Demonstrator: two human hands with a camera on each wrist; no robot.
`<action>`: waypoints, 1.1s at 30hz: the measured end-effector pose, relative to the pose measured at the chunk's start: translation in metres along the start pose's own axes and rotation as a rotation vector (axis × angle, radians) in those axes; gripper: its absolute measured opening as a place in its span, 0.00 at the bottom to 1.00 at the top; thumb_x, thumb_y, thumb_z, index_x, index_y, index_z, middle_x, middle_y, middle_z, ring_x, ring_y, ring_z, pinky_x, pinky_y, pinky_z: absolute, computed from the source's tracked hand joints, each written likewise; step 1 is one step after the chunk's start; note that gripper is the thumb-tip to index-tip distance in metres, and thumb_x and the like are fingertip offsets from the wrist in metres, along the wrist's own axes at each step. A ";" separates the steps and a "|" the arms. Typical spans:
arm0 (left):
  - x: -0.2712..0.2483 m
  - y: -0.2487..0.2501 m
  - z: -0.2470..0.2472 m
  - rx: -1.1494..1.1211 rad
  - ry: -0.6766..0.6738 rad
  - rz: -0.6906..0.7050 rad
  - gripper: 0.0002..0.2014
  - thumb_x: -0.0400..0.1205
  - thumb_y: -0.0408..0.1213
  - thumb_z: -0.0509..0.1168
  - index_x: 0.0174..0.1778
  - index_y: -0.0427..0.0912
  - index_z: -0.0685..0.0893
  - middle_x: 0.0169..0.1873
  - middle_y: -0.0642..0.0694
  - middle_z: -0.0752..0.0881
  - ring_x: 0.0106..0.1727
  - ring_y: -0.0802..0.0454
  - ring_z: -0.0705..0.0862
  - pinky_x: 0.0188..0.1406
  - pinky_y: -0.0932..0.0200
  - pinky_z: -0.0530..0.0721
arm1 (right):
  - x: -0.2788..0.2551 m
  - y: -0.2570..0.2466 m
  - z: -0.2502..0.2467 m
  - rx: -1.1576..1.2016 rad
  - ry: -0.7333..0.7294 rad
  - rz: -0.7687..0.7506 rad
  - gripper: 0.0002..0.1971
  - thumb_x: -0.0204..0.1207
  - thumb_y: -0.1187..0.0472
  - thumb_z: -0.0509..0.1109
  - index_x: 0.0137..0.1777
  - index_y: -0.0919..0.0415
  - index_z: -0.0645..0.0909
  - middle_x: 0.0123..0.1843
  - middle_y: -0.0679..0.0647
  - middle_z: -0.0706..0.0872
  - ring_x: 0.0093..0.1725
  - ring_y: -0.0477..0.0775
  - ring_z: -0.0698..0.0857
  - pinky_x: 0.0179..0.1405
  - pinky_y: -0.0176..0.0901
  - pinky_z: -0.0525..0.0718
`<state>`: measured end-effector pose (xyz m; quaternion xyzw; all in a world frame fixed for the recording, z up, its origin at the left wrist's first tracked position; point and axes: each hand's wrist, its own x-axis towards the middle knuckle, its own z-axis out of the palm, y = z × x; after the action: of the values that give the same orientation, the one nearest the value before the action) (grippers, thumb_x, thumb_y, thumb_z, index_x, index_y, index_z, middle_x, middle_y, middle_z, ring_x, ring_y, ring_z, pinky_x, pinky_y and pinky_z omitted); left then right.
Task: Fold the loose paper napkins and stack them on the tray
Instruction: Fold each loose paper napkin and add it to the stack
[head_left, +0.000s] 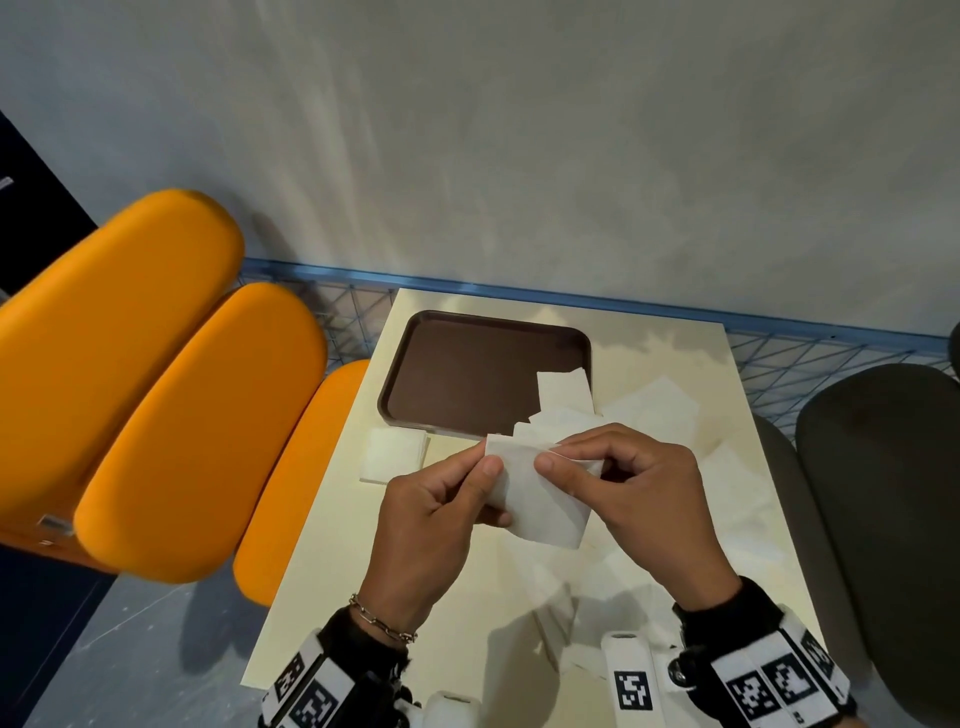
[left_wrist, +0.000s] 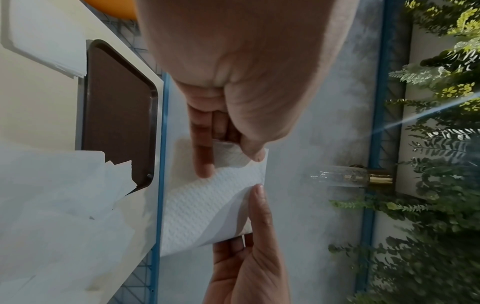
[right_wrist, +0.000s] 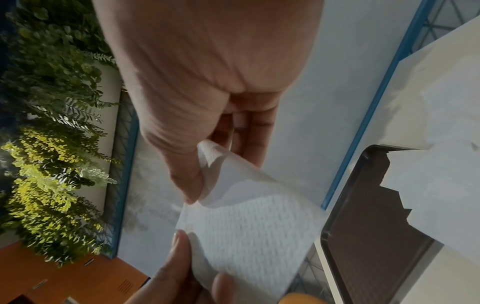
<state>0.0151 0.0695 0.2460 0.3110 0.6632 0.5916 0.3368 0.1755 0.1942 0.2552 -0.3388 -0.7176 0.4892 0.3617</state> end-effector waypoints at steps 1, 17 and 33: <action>0.001 -0.001 0.000 0.016 -0.009 0.007 0.11 0.88 0.40 0.68 0.60 0.59 0.92 0.49 0.60 0.94 0.41 0.48 0.94 0.46 0.52 0.95 | 0.000 0.000 0.000 -0.008 0.002 0.001 0.04 0.70 0.54 0.87 0.42 0.51 0.96 0.46 0.44 0.96 0.49 0.53 0.94 0.48 0.50 0.92; 0.003 -0.006 0.004 0.197 -0.066 0.112 0.08 0.87 0.53 0.64 0.51 0.65 0.90 0.37 0.54 0.89 0.31 0.51 0.87 0.39 0.54 0.89 | 0.001 0.002 -0.002 -0.013 0.018 0.022 0.04 0.71 0.55 0.88 0.41 0.51 0.96 0.45 0.43 0.95 0.48 0.51 0.94 0.47 0.43 0.91; 0.004 -0.002 0.004 0.043 0.001 -0.063 0.09 0.88 0.46 0.68 0.50 0.56 0.95 0.44 0.54 0.92 0.28 0.46 0.79 0.30 0.44 0.86 | 0.002 0.001 -0.014 0.210 0.021 0.222 0.11 0.66 0.56 0.89 0.48 0.49 0.95 0.38 0.51 0.93 0.37 0.51 0.86 0.43 0.40 0.90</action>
<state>0.0154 0.0749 0.2431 0.2968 0.6854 0.5665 0.3483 0.1862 0.2023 0.2581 -0.3814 -0.6167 0.5953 0.3462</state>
